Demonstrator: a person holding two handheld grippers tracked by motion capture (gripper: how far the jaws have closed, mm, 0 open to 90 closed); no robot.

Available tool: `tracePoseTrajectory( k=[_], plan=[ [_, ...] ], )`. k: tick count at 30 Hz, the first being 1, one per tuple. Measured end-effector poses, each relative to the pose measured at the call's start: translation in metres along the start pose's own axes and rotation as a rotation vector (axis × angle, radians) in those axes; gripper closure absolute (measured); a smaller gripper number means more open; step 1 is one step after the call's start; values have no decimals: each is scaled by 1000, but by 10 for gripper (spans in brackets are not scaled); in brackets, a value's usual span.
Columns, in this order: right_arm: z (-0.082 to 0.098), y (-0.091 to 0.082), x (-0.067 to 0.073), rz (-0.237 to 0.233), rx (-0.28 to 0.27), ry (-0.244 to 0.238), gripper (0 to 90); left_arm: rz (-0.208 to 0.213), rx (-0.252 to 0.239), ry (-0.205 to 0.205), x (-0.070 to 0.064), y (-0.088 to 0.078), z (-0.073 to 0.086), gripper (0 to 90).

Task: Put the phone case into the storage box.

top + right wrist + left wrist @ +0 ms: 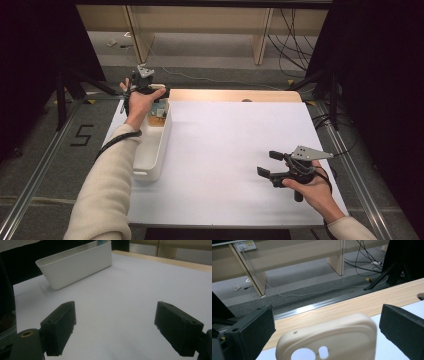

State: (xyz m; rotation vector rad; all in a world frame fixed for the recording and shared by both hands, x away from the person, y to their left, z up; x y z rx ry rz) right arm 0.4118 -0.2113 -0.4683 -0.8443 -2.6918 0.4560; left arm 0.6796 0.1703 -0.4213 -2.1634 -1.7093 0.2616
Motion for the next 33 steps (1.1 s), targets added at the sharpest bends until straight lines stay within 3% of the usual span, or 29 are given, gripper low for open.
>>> tracePoseTrajectory(
  k=[8,17,22,29,33],
  plan=[
    [0,0,0,2,0,0,182,17,-15,11,-9,-12,-15,0],
    [0,0,0,4,0,-1,181,67,-31,13,-20,-31,-22,5],
    [-1,0,0,8,-2,-2,181,113,-39,7,-26,-44,-20,6],
    [-2,1,2,5,-1,-6,178,134,-38,-19,-30,-59,-16,8],
    [-2,1,1,6,1,-4,178,141,-47,-12,-32,-68,-16,9]
  ],
)
Point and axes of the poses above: each handheld gripper's, and its own axes: y roughly forward along the jaws, z roughly out of its underside, x roughly to its left, the point moved 9 cm from there along y, roughly forward along the jaws, and after that the axes turned 2 degrees about -z, right-handed, at the moved point
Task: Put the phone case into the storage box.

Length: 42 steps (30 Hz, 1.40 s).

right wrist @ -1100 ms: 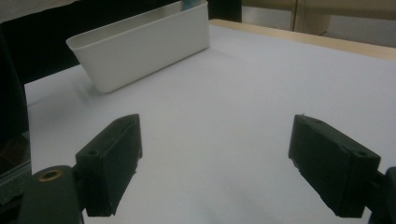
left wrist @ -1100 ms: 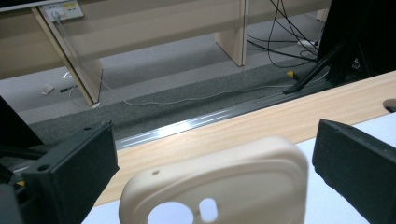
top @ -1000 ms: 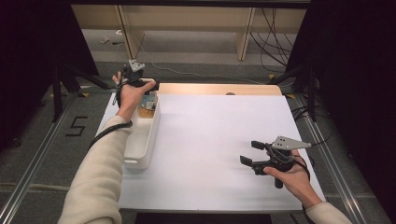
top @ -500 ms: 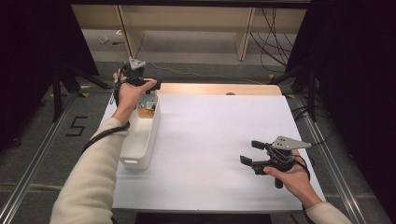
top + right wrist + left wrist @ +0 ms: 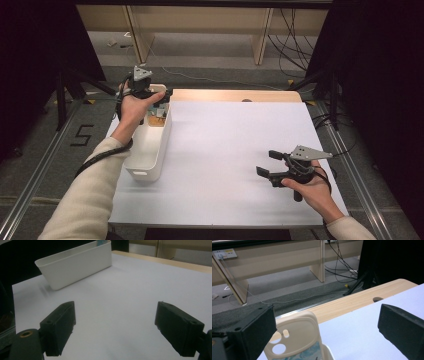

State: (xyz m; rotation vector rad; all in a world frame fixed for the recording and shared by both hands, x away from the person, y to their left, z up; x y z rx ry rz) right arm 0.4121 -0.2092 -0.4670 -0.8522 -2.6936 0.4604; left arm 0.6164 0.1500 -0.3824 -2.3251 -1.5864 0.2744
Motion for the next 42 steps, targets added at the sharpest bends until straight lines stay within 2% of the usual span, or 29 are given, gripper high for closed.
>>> tracePoseTrajectory(
  k=[6,14,19,26,30,42],
  plan=[
    [-1,-1,-1,3,-5,1,178,3,1,-11,-1,-9,7,10],
    [-2,-1,0,4,-5,-2,178,15,2,-6,-4,-23,15,9],
    [-2,-1,0,6,-7,-2,178,30,12,4,-10,-34,21,20],
    [-2,-1,-1,9,-8,-1,178,58,3,22,-21,-46,24,20],
    [-2,-1,-1,10,-9,-2,178,67,-22,28,-27,-52,24,22],
    [-3,-2,-2,14,-10,-2,178,104,-26,53,-44,-67,35,21]
  ],
)
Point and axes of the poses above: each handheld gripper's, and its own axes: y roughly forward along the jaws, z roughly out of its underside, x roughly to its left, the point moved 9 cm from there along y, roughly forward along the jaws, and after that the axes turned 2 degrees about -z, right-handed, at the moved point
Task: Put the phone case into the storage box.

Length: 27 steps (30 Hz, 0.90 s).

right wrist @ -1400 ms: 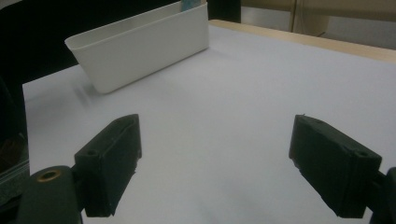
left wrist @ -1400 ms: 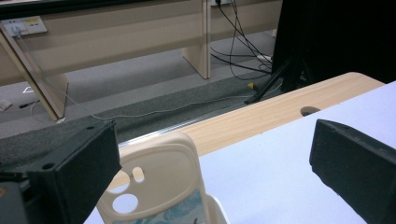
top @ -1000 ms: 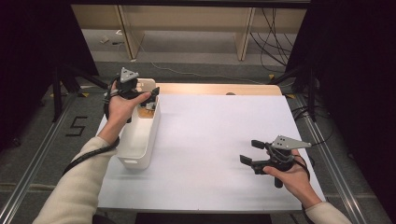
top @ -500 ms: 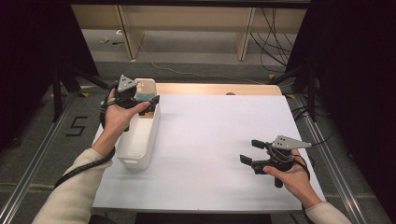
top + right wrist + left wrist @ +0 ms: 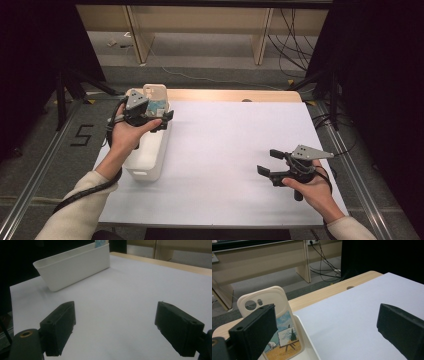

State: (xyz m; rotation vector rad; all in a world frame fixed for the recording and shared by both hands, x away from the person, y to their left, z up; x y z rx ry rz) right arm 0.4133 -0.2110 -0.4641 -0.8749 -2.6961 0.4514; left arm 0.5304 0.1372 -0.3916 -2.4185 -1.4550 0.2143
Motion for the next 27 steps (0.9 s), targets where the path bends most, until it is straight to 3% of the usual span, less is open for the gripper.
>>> tracePoseTrajectory(
  k=[6,22,27],
  plan=[
    [0,0,0,0,2,-1,178,26,4,8,-11,-5,6,23],
    [0,0,0,1,0,-2,178,68,7,14,-26,-17,21,26],
    [-1,-1,0,1,1,-1,178,94,-1,-14,-31,-21,23,27]
  ],
)
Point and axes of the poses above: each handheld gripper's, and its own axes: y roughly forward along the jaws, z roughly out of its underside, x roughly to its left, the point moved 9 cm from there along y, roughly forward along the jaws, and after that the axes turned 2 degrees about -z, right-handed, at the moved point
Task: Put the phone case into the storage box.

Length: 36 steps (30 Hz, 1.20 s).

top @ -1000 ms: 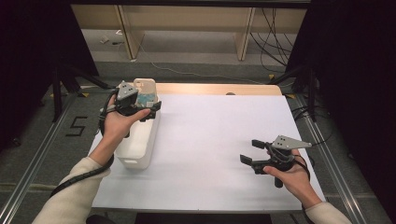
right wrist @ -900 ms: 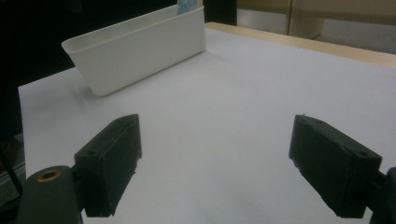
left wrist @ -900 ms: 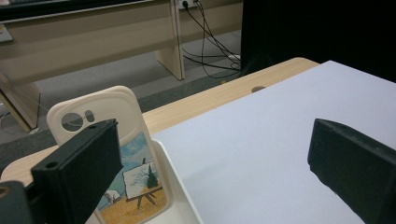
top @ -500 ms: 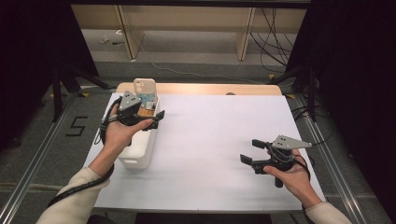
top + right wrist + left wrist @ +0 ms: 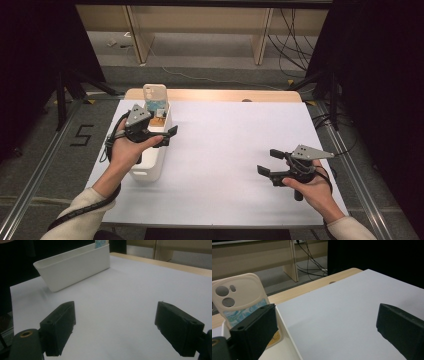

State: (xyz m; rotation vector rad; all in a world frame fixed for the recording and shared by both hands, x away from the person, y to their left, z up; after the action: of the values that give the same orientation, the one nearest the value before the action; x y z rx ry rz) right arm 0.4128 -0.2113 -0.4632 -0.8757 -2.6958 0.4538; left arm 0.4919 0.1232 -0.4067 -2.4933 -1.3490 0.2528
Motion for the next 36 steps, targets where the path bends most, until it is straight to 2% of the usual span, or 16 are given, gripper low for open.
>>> tracePoseTrajectory(
  k=[9,18,26,36],
  plan=[
    [0,0,0,1,-1,1,178,17,-3,22,-10,-6,6,27],
    [0,0,0,-2,-2,-1,178,48,0,27,-21,-12,18,30],
    [1,1,0,-1,0,-1,178,64,-5,46,-27,-17,28,24],
    [1,0,1,-3,1,-4,176,86,-26,48,-34,-23,36,17]
  ],
)
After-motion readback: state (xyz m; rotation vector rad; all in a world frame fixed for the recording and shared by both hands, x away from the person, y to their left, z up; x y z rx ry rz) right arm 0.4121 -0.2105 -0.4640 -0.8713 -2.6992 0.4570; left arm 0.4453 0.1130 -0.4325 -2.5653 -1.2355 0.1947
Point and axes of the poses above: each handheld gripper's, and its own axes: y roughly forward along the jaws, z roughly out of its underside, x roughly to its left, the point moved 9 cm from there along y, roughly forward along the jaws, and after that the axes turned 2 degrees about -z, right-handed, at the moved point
